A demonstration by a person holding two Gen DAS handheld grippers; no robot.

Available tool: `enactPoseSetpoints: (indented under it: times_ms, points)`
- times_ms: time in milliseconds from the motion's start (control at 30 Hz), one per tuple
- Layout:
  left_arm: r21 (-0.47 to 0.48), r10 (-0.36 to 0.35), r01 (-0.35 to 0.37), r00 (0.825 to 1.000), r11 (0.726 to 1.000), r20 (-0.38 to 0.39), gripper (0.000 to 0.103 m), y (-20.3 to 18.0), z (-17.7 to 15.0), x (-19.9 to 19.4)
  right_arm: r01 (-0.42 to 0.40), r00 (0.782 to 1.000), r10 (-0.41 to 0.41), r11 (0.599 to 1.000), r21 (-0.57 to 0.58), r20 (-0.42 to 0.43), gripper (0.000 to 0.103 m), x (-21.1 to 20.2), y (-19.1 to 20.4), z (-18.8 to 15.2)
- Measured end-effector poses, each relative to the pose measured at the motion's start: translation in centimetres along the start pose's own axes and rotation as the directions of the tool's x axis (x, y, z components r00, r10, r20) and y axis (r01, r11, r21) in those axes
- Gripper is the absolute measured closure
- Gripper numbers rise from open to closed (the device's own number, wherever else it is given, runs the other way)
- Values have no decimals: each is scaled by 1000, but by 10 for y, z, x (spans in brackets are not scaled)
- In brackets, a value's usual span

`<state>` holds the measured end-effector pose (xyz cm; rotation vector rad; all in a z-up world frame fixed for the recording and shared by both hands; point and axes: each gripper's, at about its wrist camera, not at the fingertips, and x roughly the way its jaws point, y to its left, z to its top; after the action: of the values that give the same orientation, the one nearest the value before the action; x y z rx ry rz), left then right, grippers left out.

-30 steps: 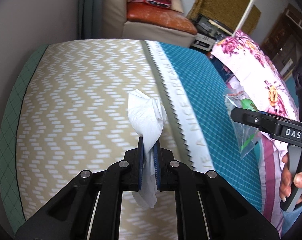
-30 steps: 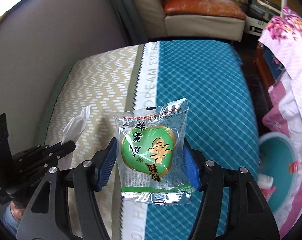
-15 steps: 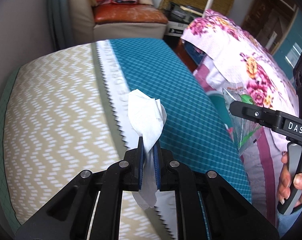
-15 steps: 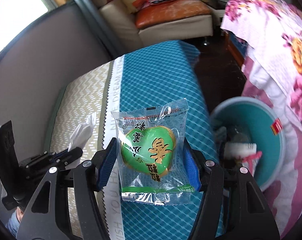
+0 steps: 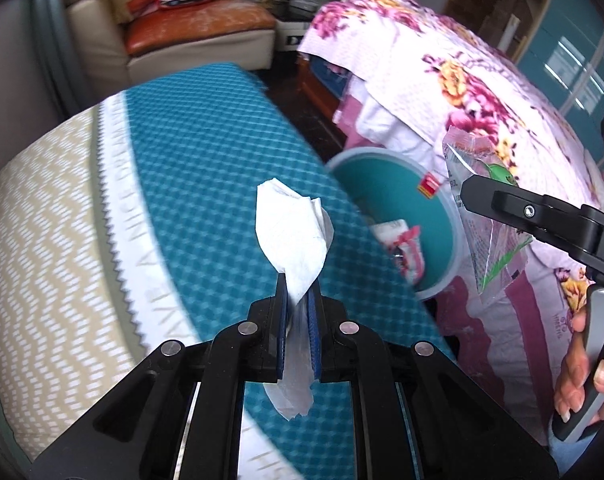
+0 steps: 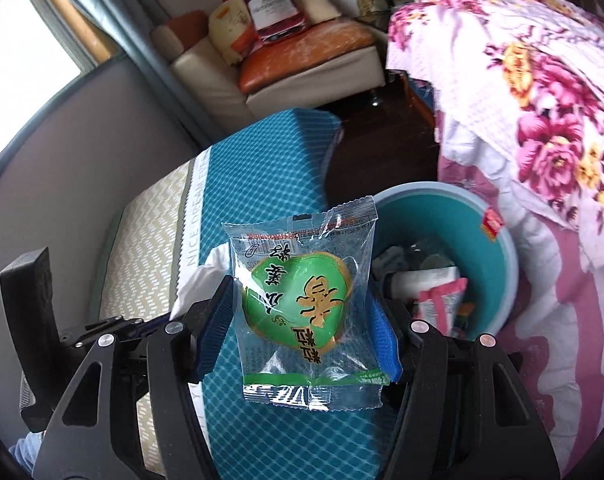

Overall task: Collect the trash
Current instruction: 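Carry the tissue with left tool and cake with right tool over the teal bin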

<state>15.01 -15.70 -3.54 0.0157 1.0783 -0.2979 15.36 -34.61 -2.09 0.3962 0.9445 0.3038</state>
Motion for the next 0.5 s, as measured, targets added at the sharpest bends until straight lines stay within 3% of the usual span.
enactPoseSetpoints:
  times_ms: [500]
  points:
    - [73,-92,95,994,993,-54,92,-63,46,57,86,994,-93,988,128,49,43,-19,-72,31]
